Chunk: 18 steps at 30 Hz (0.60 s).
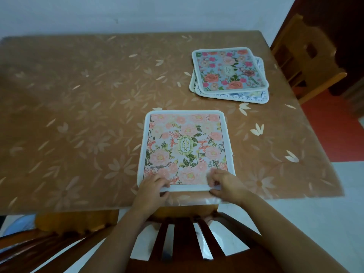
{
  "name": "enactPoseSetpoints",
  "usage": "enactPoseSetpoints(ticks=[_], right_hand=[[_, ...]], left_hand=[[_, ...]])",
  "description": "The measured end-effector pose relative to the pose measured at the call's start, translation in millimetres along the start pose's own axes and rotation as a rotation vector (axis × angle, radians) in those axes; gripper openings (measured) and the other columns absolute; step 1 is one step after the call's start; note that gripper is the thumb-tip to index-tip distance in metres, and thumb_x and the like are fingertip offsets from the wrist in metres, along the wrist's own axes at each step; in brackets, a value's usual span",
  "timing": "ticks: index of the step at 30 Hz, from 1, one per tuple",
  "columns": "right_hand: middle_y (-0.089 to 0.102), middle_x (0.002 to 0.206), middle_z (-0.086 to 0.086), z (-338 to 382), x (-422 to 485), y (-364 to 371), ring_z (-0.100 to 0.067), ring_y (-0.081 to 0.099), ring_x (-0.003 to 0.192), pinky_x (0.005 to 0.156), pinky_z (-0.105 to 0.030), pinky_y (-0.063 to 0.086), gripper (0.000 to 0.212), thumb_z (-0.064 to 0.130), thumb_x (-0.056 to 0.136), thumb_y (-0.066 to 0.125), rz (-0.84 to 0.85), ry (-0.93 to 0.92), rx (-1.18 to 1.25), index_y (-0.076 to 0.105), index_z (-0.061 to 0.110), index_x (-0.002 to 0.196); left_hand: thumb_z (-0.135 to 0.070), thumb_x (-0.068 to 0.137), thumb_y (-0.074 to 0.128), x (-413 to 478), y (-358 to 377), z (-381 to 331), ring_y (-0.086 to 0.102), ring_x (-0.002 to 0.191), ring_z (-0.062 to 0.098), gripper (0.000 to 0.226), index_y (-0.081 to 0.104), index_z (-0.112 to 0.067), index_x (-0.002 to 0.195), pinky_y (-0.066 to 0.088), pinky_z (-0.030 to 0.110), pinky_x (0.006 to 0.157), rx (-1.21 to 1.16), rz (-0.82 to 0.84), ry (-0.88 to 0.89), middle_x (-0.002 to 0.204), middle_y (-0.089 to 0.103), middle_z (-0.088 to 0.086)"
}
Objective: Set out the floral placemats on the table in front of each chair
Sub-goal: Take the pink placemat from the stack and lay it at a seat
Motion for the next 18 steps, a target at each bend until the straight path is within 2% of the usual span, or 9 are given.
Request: enactPoseSetpoints(ticks=[6, 10, 13, 18], right_hand=[[0.052, 0.085, -0.002, -6.8, 0.5, -2.5, -0.023, 0.055, 0.081, 0.061, -0.019, 0.032, 0.006, 0.004, 0.074, 0.063, -0.088, 0.062, 0.017, 0.060, 0.006, 0.079], [0.056, 0.091, -0.010, -8.8, -6.2, -2.3, -0.025, 0.053, 0.089, 0.070, -0.030, 0.040, 0.011, 0.006, 0.074, 0.065, -0.118, 0.063, 0.003, 0.060, 0.004, 0.083], [0.058, 0.096, -0.015, -8.0, -11.0, -2.5, -0.029, 0.052, 0.094, 0.076, -0.035, 0.043, 0.012, 0.004, 0.075, 0.060, -0.127, 0.067, -0.052, 0.058, 0.003, 0.087], [0.059, 0.103, -0.015, -2.7, -9.5, -4.4, -0.027, 0.051, 0.100, 0.081, -0.035, 0.043, 0.016, 0.008, 0.078, 0.056, -0.077, 0.091, -0.134, 0.059, 0.003, 0.093]], left_hand=[[-0.004, 0.076, 0.066, -4.1, 1.8, -5.5, 0.054, 0.089, 0.025, 0.005, 0.064, -0.008, 0.079, 0.044, 0.037, 0.078, -0.026, -0.066, -0.017, 0.090, 0.061, 0.009], [-0.004, 0.075, 0.065, -5.2, 2.5, -3.9, 0.055, 0.089, 0.024, 0.007, 0.064, -0.008, 0.081, 0.045, 0.036, 0.079, -0.027, -0.080, -0.043, 0.090, 0.061, 0.007], [-0.004, 0.075, 0.062, -5.5, 2.5, -1.2, 0.051, 0.093, 0.020, 0.012, 0.063, -0.011, 0.085, 0.043, 0.035, 0.083, -0.010, -0.039, -0.047, 0.094, 0.059, 0.005], [-0.002, 0.076, 0.061, -5.3, 1.6, 0.0, 0.051, 0.091, 0.020, 0.011, 0.062, -0.010, 0.084, 0.044, 0.033, 0.079, -0.012, -0.031, -0.041, 0.093, 0.058, 0.005]])
Point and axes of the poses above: each hand's wrist, its own x-axis towards the middle knuckle, its own y-axis out of the palm, z = x × y, the point moved 1 cm from there along x, towards the middle knuckle
